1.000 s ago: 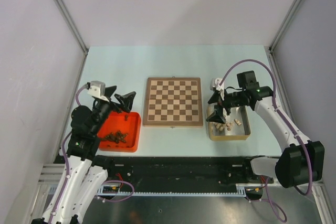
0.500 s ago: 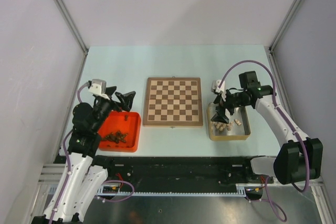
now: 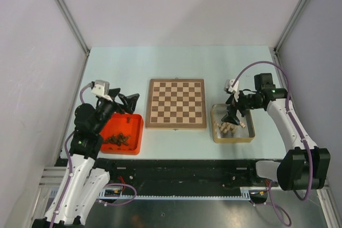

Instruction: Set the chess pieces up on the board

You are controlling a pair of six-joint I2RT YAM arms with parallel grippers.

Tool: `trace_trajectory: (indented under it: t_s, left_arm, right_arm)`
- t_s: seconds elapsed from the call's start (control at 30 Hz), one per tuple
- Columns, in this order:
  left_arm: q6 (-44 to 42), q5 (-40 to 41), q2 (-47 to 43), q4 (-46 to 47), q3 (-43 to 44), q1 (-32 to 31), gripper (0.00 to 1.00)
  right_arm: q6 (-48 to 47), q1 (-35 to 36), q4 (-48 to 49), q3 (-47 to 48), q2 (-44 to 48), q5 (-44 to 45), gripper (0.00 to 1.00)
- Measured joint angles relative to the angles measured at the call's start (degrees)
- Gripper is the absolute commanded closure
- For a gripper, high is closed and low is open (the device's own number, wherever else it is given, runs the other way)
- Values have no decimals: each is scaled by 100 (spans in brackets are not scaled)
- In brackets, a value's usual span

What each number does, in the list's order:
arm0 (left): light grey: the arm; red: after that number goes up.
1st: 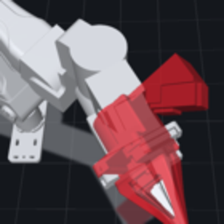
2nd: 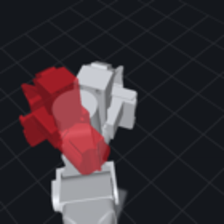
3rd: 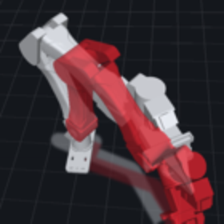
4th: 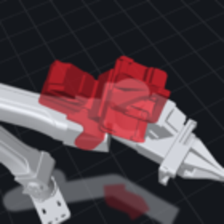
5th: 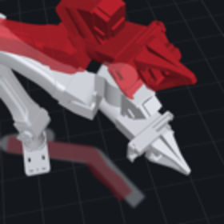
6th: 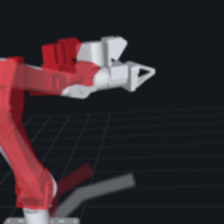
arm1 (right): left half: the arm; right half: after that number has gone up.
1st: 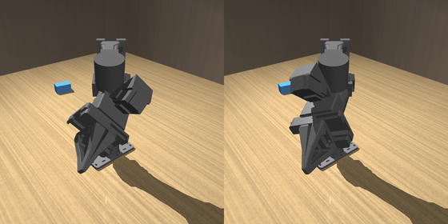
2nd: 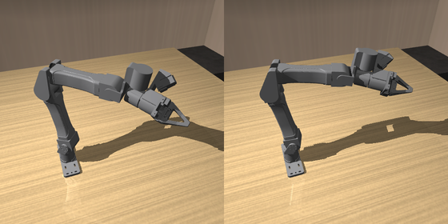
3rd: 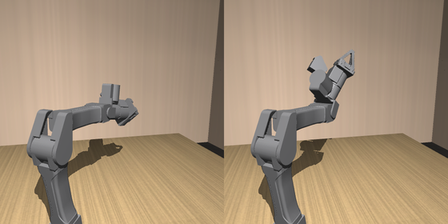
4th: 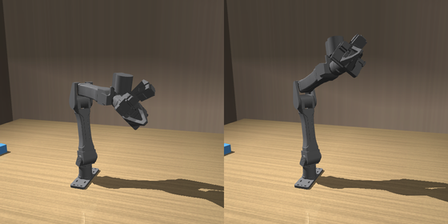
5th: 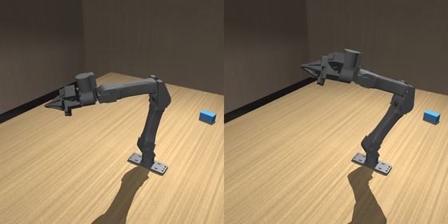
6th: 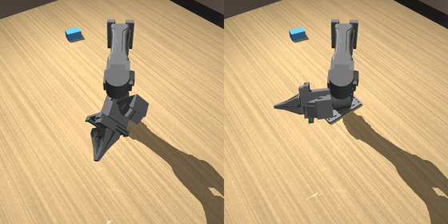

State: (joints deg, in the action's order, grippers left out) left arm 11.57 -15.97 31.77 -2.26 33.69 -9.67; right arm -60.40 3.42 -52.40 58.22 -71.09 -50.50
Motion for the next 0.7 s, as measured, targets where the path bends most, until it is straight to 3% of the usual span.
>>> trace_trajectory:
  t_s: [0.13, 0.27, 0.37, 0.5, 0.7]
  left_arm:
    - [33, -103, 4, -2, 0, 7, 0]
    - [46, -125, 7, -2, 0, 7, 0]
    - [46, -125, 7, -2, 0, 9, 0]
    - [48, -129, 24, -2, 0, 15, 0]
    - [50, -142, 48, -2, 0, 22, 0]
  right_arm:
    - [81, -96, -2, 0, 120, 111, 0]
    - [46, -127, -26, -11, 214, 306, 7]
    - [-11, -140, 13, -63, 214, 549, 16]
    - [-136, -184, 96, -168, -26, 852, 46]
    - [238, -273, 201, -234, -557, 1082, 50]
